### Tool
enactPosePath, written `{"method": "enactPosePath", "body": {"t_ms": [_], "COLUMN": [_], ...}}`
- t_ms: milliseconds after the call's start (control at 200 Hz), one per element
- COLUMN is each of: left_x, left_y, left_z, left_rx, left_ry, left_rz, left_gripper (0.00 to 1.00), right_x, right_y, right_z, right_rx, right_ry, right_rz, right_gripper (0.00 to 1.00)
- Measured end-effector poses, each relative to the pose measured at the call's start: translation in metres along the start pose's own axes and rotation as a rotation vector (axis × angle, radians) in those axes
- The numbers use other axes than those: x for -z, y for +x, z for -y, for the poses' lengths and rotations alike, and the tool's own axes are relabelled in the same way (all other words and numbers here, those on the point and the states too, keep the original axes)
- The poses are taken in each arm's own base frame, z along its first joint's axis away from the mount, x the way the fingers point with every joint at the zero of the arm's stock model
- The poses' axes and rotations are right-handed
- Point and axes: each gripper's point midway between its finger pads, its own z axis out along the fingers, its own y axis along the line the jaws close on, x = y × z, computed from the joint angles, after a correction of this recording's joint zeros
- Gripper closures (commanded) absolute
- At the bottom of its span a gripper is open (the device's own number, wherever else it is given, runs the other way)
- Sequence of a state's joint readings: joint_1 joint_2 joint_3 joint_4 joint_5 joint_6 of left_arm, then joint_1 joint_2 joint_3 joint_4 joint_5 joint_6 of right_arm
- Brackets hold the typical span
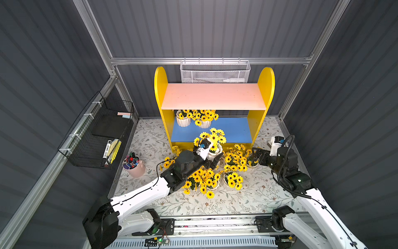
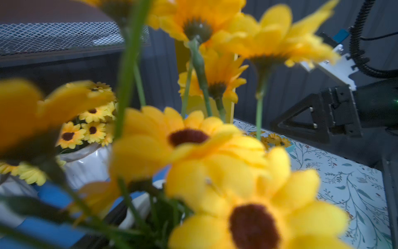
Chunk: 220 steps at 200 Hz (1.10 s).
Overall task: Take the sunflower pots off the shelves
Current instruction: Place the sunflower pot at the center of the board.
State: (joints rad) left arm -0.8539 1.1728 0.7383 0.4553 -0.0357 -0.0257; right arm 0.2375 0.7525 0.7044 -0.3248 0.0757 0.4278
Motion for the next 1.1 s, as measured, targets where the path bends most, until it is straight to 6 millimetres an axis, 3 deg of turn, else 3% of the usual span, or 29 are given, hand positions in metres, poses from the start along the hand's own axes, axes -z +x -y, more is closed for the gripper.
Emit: {"method": "enactPosePath", "body": {"t_ms": [115, 245, 355, 505, 630, 750, 981, 1101], "left_x": [-0.001, -0.012, -0.026, -0.041, -0.05, -0.066, -0.102, -0.116], "left_y": [-0.002, 0.008, 0.034, 0.08, 0.107, 0.121, 0.149, 0.173], "left_z": [0.035, 0.093, 0.148, 0.223, 0.26, 0.272, 0.267, 0.257], "left_rx": [-0.005, -0.011, -0.022, -0.046, -0.059, -0.057, -0.036, -0.048], "left_ry": [0.079, 0.2, 0.3, 0.412, 0.451, 0.43, 0.295, 0.201], "left_rz": [0.013, 0.027, 0.002, -0.031, -0.023, 0.011, 0.063, 0.065], "left_gripper": [1.0, 1.0, 1.0, 1.0, 1.0, 1.0, 1.0, 1.0], "right_x": [0.006, 0.007, 0.01, 0.02, 0.027, 0.026, 0.025, 0.024], "right_y": [-0.015, -0.026, -0.031, -0.041, -0.052, -0.059, -0.066, -0.067], "right_z": [0.021, 0.053, 0.083, 0.106, 0.118, 0.112, 0.1, 0.096], "right_rx": [-0.067, -0.179, -0.302, -0.432, -0.517, -0.539, -0.544, -0.545], "right_ry": [0.058, 0.122, 0.155, 0.137, 0.106, 0.046, -0.033, -0.058], "right_rz": [0.035, 0.043, 0.055, 0.089, 0.131, 0.141, 0.142, 0.134], "right_gripper": [0.01, 0.01, 0.01, 0.01, 0.01, 0.01, 0.01, 0.01]}}
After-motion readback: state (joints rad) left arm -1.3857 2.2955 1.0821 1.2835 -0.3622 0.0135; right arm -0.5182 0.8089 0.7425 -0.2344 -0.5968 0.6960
